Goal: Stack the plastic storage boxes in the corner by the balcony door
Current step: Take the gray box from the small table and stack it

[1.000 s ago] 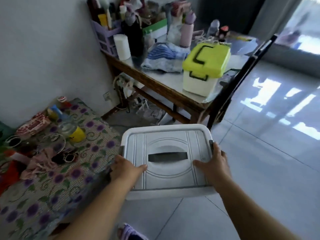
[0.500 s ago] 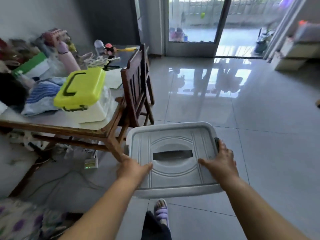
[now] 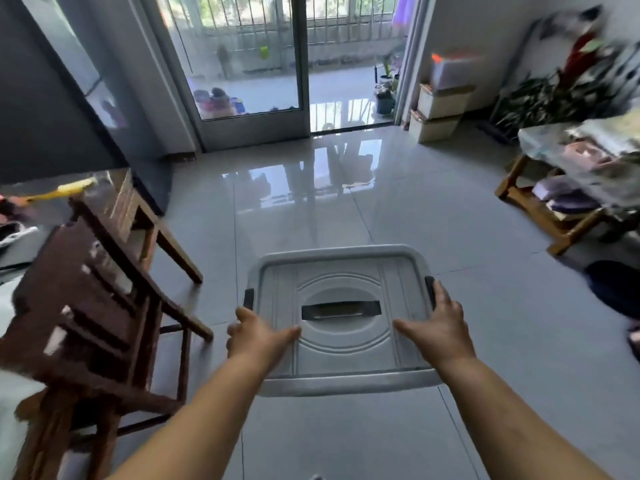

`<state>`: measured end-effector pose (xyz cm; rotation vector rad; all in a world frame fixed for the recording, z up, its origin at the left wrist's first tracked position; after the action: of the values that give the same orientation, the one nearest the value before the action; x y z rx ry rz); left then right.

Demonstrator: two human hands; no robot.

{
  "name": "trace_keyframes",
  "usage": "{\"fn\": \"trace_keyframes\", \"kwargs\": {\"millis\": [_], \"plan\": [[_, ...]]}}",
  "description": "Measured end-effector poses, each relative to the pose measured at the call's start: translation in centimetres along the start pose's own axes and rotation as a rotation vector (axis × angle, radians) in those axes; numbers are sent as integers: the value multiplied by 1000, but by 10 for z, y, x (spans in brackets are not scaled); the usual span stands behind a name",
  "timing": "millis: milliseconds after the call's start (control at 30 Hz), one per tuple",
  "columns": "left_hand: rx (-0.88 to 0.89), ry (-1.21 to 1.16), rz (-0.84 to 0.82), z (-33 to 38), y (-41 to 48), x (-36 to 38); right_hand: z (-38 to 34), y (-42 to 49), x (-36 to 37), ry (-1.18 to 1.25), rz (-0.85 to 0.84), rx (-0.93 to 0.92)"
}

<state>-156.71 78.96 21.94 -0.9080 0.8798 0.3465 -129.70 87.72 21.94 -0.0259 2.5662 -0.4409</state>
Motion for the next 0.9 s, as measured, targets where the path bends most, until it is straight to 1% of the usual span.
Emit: {"fn": "trace_keyframes", "kwargs": {"millis": [133, 267, 433, 600, 733, 900], "plan": [[64, 82, -32, 102, 64, -5, -20, 86, -28, 23, 105, 25], [100, 105, -36, 202, 126, -1, -38, 186, -54, 58, 149, 33], [85, 103, -28, 320, 202, -8, -78, 318, -77, 58, 130, 28], [88, 107, -1, 431, 279, -32, -136, 449, -98, 16, 89, -14], [101, 104, 44, 520, 354, -56, -184, 558, -102, 24, 80, -35], [141, 128, 27, 623, 452, -72, -223, 679, -100, 14, 90, -18]]}}
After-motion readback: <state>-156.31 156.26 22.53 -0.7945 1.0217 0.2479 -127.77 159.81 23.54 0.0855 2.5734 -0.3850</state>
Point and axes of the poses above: each hand's wrist, its own y-axis towards the middle knuckle, its own x-axis out of the palm, z = x × y, the point moved 2 cm from there along y, towards the middle knuckle, and after that the axes turned 15 degrees about y, right-handed, at the moved point
